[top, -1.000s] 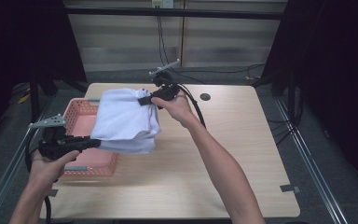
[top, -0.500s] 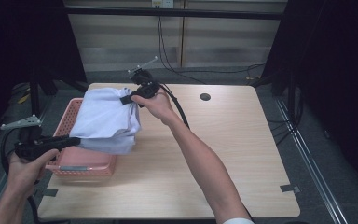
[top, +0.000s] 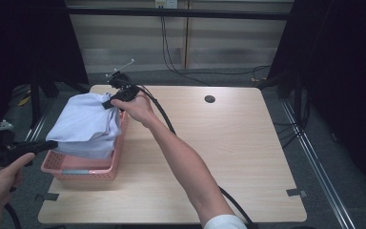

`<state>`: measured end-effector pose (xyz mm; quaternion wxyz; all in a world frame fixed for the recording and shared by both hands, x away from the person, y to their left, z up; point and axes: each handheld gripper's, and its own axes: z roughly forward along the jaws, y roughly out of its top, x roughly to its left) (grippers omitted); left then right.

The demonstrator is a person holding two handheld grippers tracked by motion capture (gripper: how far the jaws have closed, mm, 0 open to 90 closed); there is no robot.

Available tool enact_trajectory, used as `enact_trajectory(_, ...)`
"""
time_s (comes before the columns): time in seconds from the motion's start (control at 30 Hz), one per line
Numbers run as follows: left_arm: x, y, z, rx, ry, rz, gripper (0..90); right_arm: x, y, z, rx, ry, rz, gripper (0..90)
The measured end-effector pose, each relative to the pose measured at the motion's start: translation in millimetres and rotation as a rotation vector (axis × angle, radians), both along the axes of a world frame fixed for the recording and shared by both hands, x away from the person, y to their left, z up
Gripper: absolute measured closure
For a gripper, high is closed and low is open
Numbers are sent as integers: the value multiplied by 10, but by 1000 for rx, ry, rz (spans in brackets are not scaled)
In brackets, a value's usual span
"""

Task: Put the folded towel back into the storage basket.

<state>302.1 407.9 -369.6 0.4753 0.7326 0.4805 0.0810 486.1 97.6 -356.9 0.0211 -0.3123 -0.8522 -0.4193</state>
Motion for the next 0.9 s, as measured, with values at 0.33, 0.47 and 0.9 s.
enact_trajectory(0.33,53,131,-316,38,80,46,784,15,239,-394,-38,28,-31,708)
enact_trajectory(0.47,75,132,-406,65,102,53,781,-21,302,-494,-65,14,-44,705)
enact_trajectory(0.9,-29,34,-450,117,78,122,427,6,166,-654,-37,-37,-71,354)
